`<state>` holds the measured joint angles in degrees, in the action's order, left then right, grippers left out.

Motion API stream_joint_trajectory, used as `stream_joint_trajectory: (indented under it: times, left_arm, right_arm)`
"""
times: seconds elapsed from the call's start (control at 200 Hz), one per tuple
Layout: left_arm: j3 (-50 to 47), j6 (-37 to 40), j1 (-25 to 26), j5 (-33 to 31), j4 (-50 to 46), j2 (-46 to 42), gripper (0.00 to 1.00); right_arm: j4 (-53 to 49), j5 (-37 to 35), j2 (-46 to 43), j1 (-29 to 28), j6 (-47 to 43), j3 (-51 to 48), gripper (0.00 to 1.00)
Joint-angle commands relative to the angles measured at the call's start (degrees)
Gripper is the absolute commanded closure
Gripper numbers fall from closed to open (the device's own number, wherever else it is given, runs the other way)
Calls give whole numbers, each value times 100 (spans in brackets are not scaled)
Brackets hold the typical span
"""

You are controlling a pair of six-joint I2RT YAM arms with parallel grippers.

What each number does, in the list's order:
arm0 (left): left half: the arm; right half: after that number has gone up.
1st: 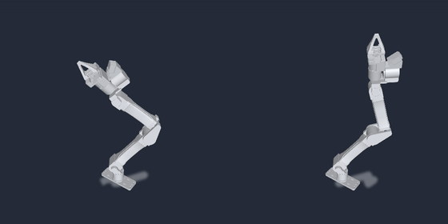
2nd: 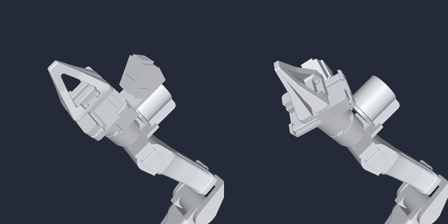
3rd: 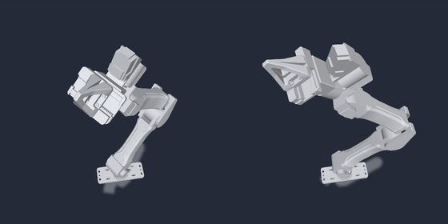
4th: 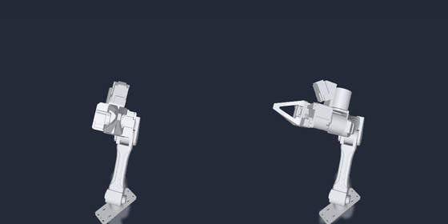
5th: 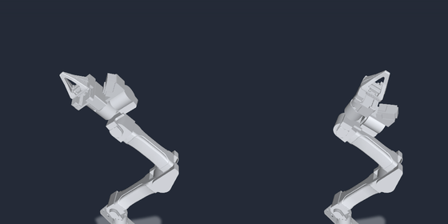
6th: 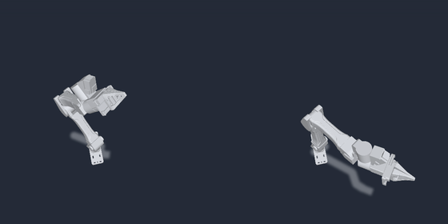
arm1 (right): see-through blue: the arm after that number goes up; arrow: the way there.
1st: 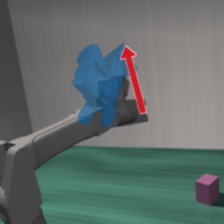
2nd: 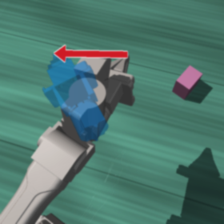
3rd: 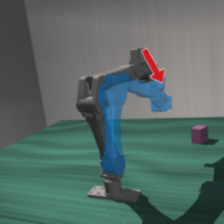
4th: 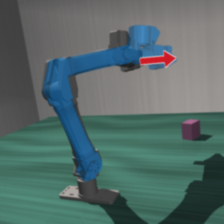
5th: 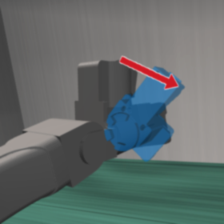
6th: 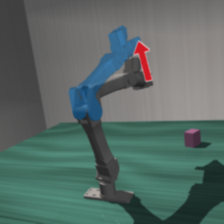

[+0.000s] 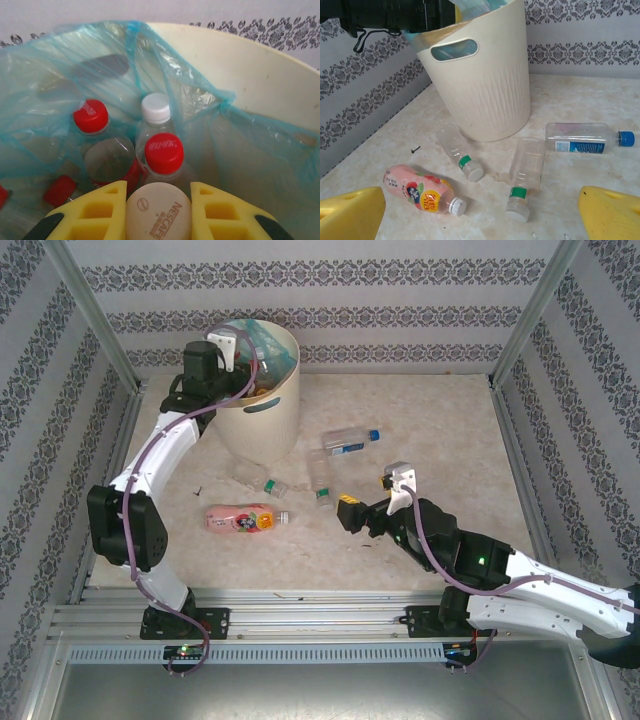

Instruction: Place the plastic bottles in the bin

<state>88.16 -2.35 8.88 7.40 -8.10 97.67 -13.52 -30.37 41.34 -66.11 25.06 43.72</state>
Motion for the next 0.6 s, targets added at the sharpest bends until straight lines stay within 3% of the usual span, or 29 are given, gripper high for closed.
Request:
stream_joint_trajectory:
  times: [0.0,0.295,0.325,0.405,0.44,0.595]
  left_arm:
    - [-373,152,-115,-82,84,112,100]
    - [-166,437,-111,-156,-262,278,100]
    - [-94,424,-115,-129,-339,269,95]
    - [57,310,-117,-5,-397,151,66]
    - [121,222,-124,49,-387,58,57]
    - [508,-51,-116,251,-336,-393,53]
  right_arm:
    - [-39,43,-12,60,103,-75,2]
    - [-15,18,-13,56,142,-101,2]
    - [-12,22,-2,60,149,-88,2]
    - [-22,32,23,56,150,-66,2]
    - [-23,31,43,60,161,-57,2]
    - [-18,-6,92,60,133,13,2]
